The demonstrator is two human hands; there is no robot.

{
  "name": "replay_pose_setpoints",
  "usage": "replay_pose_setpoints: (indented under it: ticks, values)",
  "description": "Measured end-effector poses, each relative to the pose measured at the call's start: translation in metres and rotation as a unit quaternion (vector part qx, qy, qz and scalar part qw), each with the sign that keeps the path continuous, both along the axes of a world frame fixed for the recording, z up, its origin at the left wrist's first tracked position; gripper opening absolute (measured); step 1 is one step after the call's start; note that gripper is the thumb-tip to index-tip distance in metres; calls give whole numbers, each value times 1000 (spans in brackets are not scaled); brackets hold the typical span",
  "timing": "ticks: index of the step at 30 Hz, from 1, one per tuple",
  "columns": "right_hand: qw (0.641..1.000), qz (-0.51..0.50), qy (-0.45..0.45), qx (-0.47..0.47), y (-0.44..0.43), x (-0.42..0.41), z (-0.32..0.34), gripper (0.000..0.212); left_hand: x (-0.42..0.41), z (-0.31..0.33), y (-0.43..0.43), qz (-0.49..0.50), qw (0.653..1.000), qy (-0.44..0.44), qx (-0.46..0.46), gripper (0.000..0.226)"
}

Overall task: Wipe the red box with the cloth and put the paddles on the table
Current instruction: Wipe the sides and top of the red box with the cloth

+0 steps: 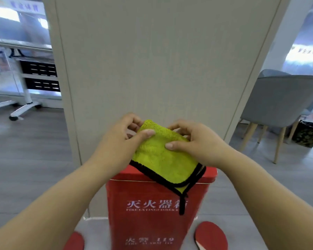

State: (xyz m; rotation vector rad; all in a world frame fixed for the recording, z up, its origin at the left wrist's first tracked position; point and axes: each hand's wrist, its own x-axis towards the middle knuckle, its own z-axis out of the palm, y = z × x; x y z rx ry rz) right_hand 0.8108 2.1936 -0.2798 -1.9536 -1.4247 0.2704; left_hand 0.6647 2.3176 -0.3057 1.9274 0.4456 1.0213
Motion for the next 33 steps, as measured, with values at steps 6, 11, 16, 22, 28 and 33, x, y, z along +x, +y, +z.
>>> replay_pose_setpoints:
  ticks: [6, 11, 16, 22, 28, 33]
  values:
    - [986, -104, -120, -57, 38, 37, -13, 33, 31, -29, 31, 92, 988, 97, -72, 47]
    - [980, -135, -127, -77, 18, 53, -48, 30, 14, -61, 33, 112, 982, 153, -14, 38]
    - [971, -168, -162, -54, -23, 72, -86, 38, -16, -95, 29, 196, 944, 248, 97, 44]
    - [975, -96, -106, -171, -60, 82, -119, 100, -22, -132, 14, 168, 960, 216, 61, 69]
    - [974, -131, -111, -149, -55, 77, -137, 96, -7, -142, 15, 208, 964, 150, 72, 69]
    - [978, -160, -78, -107, -55, 62, -140, 86, -8, -144, 28, 196, 970, 122, 70, 61]
